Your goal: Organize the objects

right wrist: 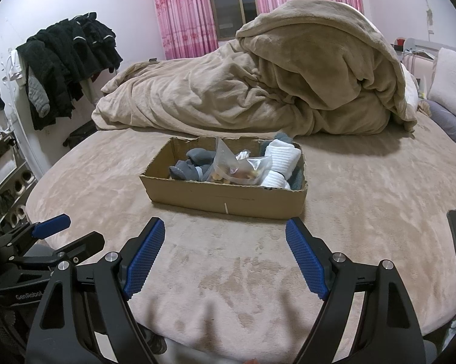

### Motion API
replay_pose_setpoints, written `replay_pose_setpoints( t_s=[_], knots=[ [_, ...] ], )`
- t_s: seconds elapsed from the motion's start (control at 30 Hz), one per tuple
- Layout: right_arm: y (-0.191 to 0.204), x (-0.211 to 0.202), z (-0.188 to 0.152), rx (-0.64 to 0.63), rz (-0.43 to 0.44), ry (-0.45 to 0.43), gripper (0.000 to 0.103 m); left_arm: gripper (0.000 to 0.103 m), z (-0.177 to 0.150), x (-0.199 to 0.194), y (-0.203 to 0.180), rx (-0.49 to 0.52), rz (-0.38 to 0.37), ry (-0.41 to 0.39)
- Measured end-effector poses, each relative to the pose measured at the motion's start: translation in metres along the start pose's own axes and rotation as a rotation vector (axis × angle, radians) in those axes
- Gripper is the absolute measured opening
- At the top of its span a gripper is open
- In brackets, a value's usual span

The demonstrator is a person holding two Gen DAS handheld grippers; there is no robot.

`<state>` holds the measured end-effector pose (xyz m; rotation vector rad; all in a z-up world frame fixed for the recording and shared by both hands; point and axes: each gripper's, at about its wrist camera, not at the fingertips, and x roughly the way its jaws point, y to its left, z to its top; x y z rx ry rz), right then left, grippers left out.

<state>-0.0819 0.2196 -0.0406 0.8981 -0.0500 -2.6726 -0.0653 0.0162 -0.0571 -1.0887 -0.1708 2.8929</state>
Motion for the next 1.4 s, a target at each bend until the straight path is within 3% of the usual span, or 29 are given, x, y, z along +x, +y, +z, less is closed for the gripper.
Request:
replay_pose_setpoints(
  t_s=[1.4],
  knots=[
    [-0.0001, 0.0004, 0.0002, -0.001, 0.003, -0.002, 0.085, 0.092, 0.0048, 0.0009, -0.0042, 0.023, -0.002, -0.005]
  ],
)
